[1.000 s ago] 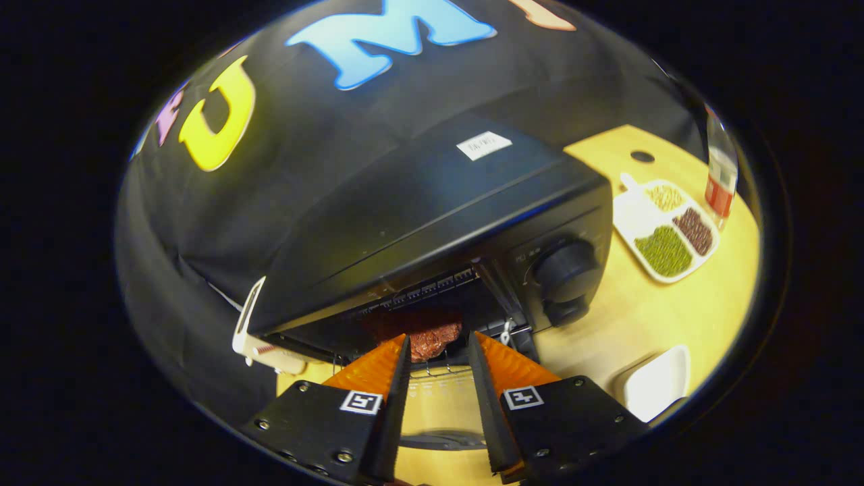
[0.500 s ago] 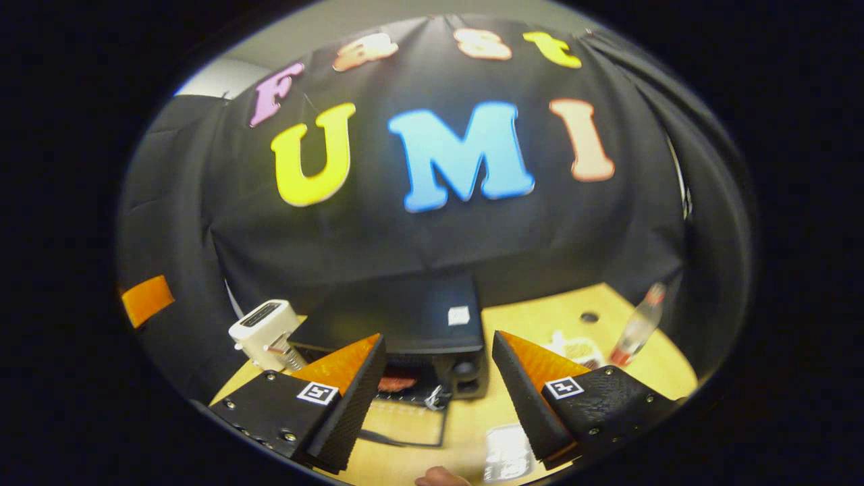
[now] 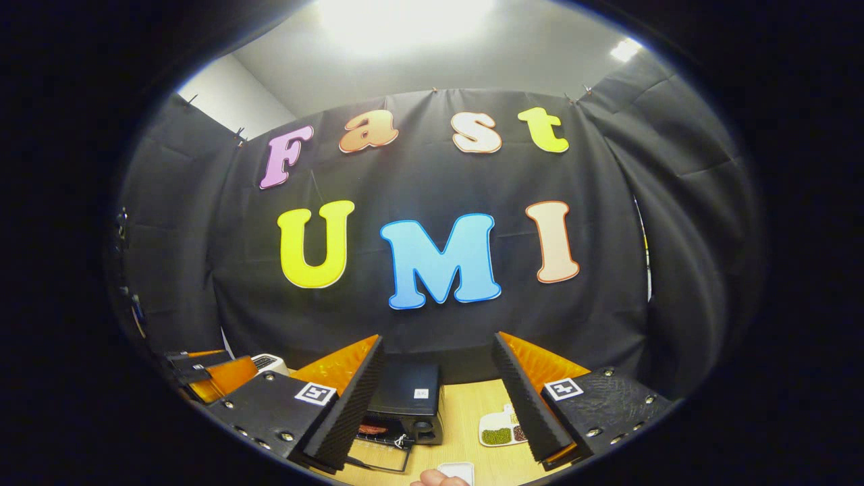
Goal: Open the electric oven with the left hand, put the food in, and close the electric oven.
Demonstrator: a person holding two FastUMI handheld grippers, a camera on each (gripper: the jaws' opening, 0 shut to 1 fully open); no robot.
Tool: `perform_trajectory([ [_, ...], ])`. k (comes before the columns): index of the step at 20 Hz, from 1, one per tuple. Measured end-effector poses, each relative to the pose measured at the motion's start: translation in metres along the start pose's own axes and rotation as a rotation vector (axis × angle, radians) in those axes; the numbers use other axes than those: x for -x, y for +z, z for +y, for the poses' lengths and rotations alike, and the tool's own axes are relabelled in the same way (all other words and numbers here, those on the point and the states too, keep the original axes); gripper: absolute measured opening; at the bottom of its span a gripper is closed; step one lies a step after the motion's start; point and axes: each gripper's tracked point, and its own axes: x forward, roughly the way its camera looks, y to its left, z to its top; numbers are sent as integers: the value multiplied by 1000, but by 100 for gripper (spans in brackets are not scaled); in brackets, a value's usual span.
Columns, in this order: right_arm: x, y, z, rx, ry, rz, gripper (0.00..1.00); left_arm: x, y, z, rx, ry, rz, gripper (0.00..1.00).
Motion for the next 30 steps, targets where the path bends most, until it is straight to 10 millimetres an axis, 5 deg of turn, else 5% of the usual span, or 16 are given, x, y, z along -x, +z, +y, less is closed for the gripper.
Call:
perform_trajectory([
  [4, 2, -8, -10, -12, -4, 30, 96, -8, -54, -3, -43, -2, 144, 95],
  [8, 6, -19, -20, -29, -19, 65, 96, -11, -133, -2, -49, 18, 358, 95],
  [15, 10, -30, -49, -9, -82, 96, 97, 7, -256, 14, -72, 70, 775, 98],
  [22, 14, -42, -78, -27, -117, 132, 97, 4, -318, 12, -81, 59, 966, 98],
  [30, 9, -58, -97, -42, -135, 189, 97, -9, -355, 15, -52, 92, 1104, 99],
])
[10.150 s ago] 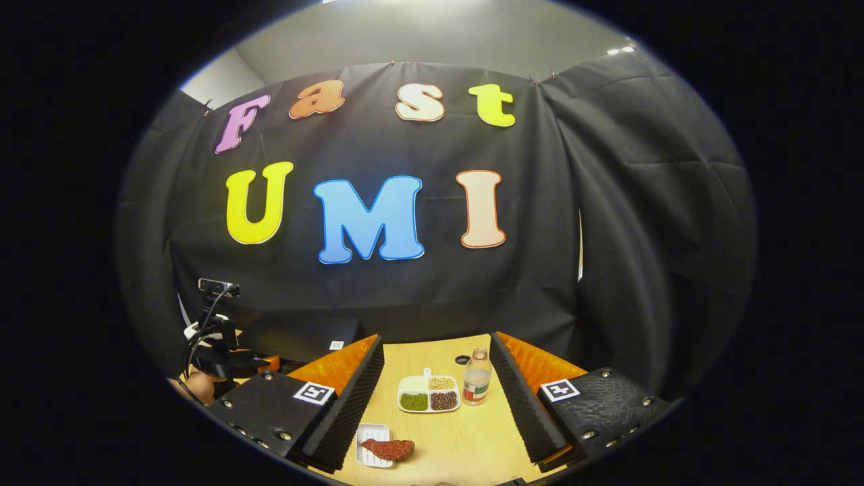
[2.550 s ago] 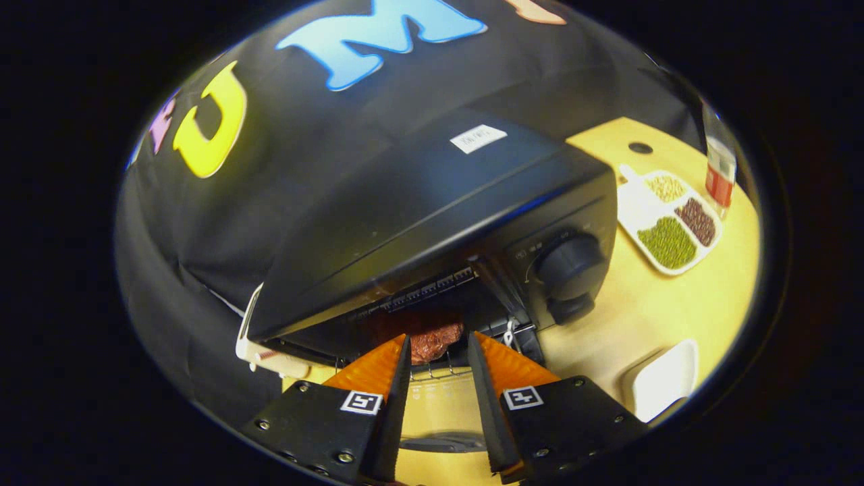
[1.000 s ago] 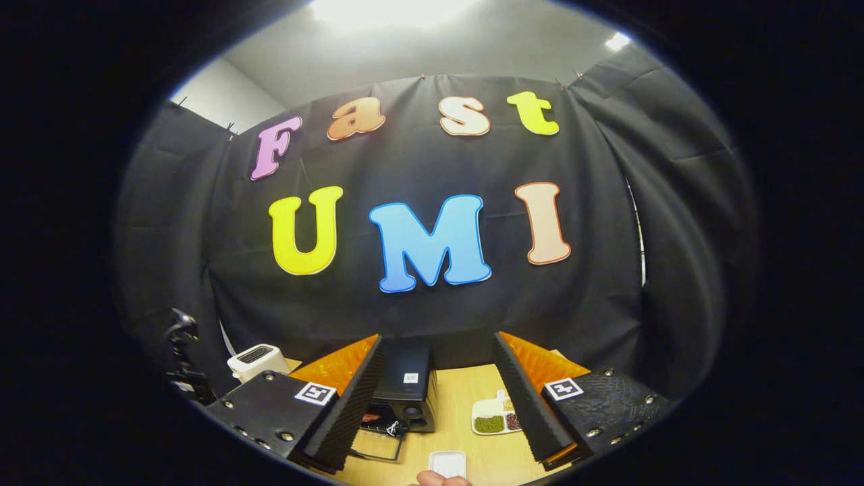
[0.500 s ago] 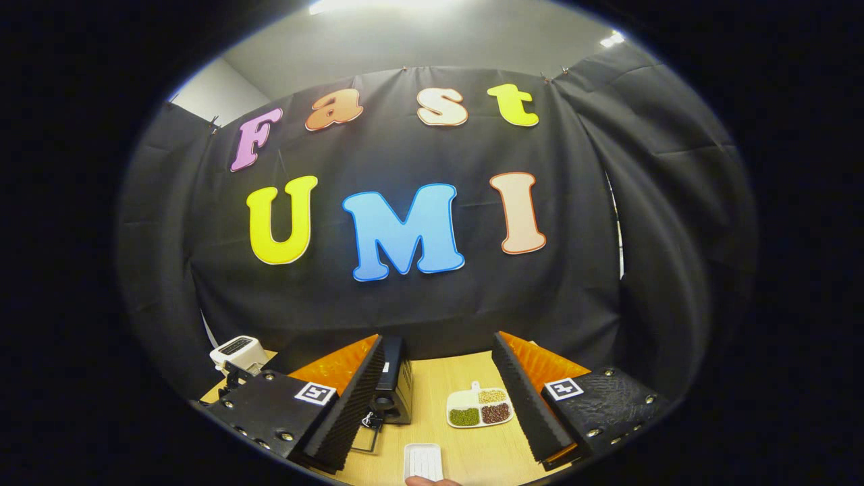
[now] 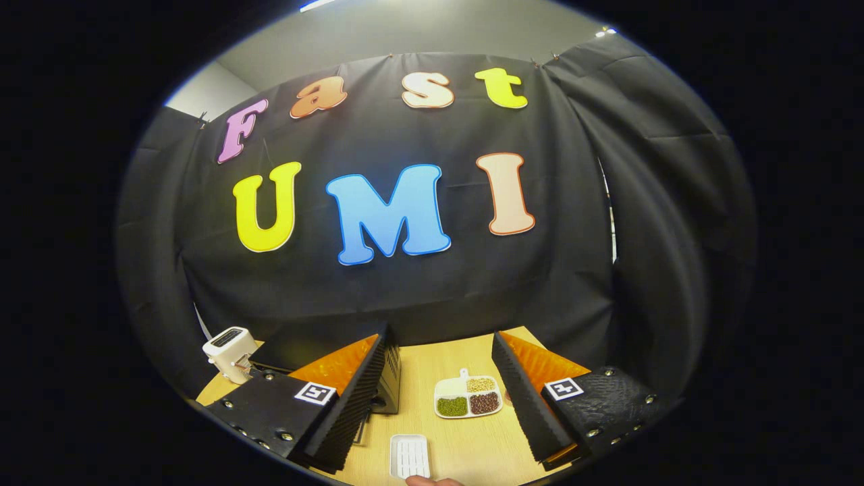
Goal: Open the electric oven with the left hand, put the food in, and close the electric oven.
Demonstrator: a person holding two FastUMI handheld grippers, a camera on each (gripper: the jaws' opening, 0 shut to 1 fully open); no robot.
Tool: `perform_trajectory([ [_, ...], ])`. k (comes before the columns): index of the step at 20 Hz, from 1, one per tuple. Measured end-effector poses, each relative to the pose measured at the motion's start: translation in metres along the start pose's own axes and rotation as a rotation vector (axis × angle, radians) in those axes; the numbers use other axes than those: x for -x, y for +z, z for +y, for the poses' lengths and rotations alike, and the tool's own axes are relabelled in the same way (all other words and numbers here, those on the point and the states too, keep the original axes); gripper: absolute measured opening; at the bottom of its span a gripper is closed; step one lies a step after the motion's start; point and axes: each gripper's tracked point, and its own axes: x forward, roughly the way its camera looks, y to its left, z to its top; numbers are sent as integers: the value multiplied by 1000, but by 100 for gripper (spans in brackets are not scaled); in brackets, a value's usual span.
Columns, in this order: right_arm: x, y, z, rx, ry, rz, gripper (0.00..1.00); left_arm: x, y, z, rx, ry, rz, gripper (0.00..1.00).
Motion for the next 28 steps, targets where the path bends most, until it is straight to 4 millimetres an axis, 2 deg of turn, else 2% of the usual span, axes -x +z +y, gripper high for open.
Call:
perform_trajectory([
  [1, -3, -1, -2, 1, -5, 2, 97, -5, 2, 2, 3, 5, 6, 96],
  [7, -9, -11, -6, -31, -15, 46, 97, -27, 2, 4, 13, 1, 69, 96],
  [11, -10, -14, -9, -25, -30, 53, 97, -31, 3, 4, 1, -2, 81, 99],
  [16, -10, -12, -4, -21, -27, 49, 97, -16, 5, 4, -5, -5, 37, 96],
  [17, -9, -12, -1, -18, -23, 48, 97, -11, 6, 3, -3, -8, 23, 99],
  [22, -7, -12, 11, -10, 5, 46, 97, 19, 14, 3, -2, -31, -59, 99],
  [23, -8, -11, 14, -12, 11, 43, 97, 25, 16, 2, 3, -36, -75, 96],
  [24, -7, -11, 16, -13, 16, 42, 89, 31, 19, 3, 9, -40, -89, 95],
  [25, -8, -12, 17, -11, 19, 42, 97, 35, 21, 3, 12, -44, -99, 95],
  [28, -9, -10, 21, -14, 26, 41, 97, 44, 27, 3, 11, -43, -123, 94],
])
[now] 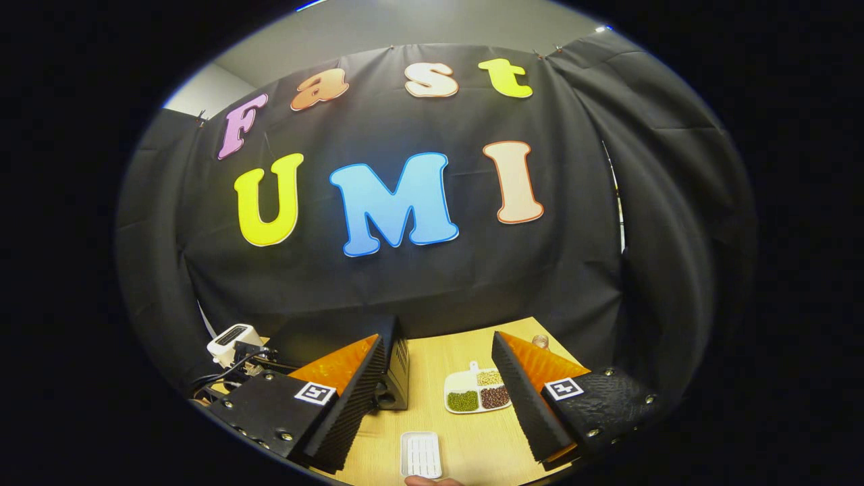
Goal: Open the electric oven with the left hand, put the food in, and close the electric oven.
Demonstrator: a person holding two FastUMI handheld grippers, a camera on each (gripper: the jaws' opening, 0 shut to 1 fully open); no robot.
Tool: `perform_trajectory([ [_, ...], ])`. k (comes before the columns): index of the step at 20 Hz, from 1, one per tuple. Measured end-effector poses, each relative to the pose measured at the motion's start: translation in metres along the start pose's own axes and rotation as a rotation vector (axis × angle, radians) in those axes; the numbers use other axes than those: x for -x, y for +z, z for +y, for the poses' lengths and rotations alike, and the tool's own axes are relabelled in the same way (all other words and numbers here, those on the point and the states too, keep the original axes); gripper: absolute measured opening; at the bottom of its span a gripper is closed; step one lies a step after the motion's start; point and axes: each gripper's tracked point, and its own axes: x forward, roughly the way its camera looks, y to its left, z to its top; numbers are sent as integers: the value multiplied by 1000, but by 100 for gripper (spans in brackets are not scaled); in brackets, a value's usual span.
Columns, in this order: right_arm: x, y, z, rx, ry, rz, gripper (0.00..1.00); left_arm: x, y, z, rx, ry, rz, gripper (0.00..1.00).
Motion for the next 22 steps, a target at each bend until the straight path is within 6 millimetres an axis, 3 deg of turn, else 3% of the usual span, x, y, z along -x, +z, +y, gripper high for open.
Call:
perform_trajectory([
  [1, 1, -1, 0, -3, 0, 1, 89, 2, 3, 0, 0, 0, -8, 95],
  [2, 1, -1, 1, -8, 0, 2, 97, 4, 5, 0, 0, -2, -17, 95],
  [18, 13, 0, -8, -37, -20, -1, 97, 24, 45, -9, -4, -18, -156, 96],
  [20, 12, 4, -8, -23, -17, -14, 97, 38, 63, -15, -22, -26, -251, 96],
  [22, 11, 14, -9, -5, -7, -38, 96, 69, 88, -20, -56, -29, -382, 95],
])
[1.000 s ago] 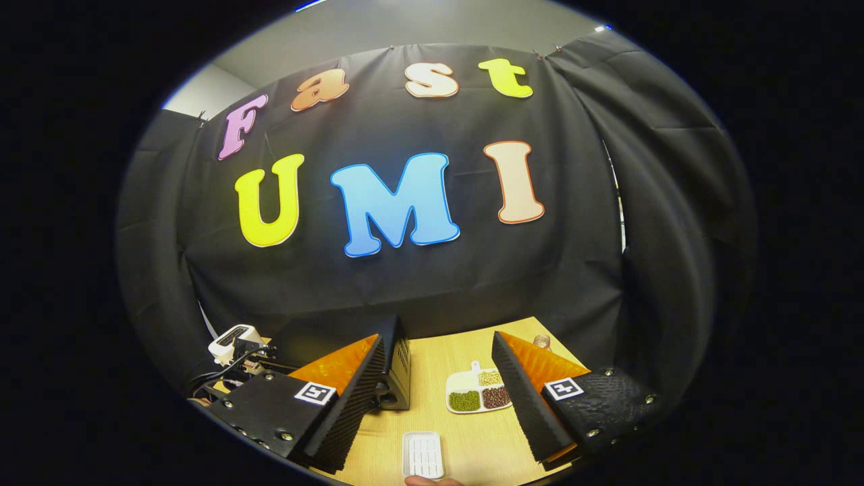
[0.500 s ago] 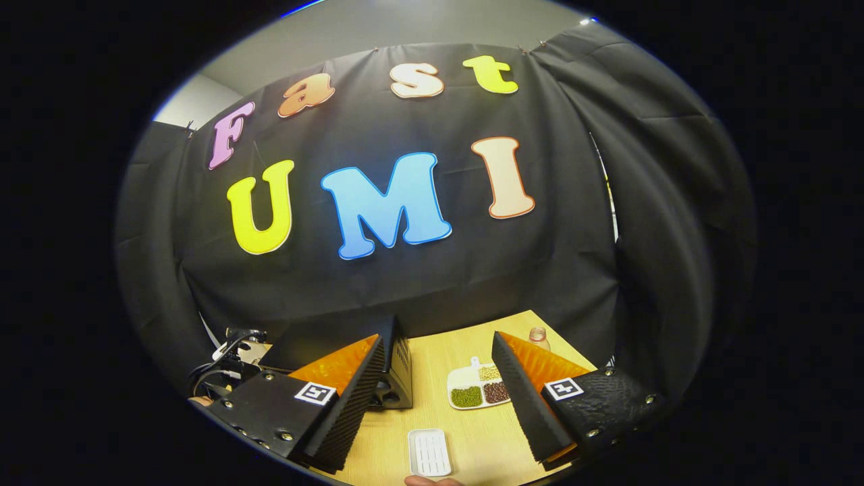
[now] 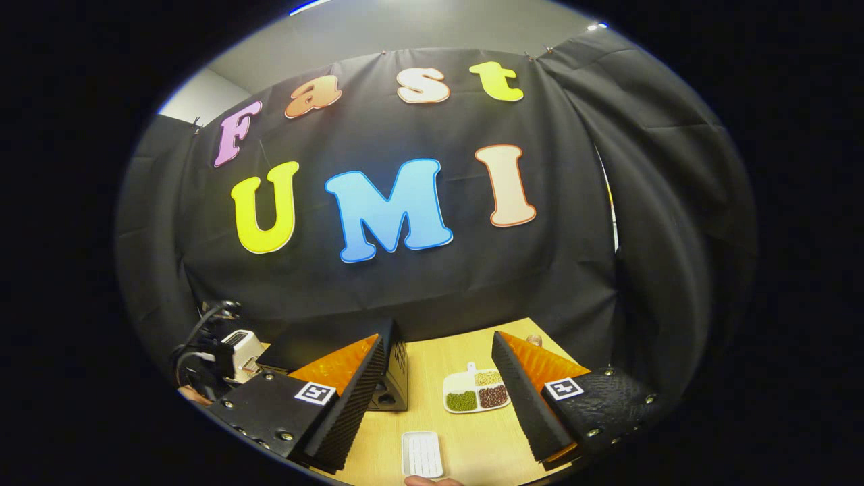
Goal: Open the electric oven with the left hand, put the food in, and close the electric oven.
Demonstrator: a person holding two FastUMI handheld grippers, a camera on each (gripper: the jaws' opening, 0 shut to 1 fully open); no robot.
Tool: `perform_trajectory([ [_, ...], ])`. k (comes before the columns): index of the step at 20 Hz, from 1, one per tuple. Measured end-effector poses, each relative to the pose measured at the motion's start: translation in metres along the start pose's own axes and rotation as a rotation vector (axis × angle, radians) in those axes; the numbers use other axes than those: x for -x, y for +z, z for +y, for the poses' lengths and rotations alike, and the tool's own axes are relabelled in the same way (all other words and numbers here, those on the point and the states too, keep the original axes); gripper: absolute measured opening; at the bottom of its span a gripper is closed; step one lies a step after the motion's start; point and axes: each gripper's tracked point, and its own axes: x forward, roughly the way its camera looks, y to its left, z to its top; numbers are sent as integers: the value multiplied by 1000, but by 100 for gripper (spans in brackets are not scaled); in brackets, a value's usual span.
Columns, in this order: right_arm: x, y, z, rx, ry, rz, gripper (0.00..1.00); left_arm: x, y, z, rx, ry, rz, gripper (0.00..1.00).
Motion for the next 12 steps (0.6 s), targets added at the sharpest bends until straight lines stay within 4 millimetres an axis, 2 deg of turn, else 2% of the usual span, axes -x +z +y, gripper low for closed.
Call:
perform_trajectory([
  [3, -4, 18, 1, 25, 28, -41, 97, 45, 53, -17, -19, -12, -202, 95],
  [7, -4, 43, 6, 18, 80, -82, 96, 130, 121, -33, -8, 29, -439, 98],
  [9, 2, 55, 13, 9, 118, -97, 97, 174, 155, -43, -23, 49, -560, 94],
  [10, 7, 60, 21, 3, 131, -107, 97, 195, 165, -46, -34, 68, -606, 92],
  [12, 17, 76, 24, -11, 148, -128, 96, 230, 178, -52, -55, 93, -652, 96],
])
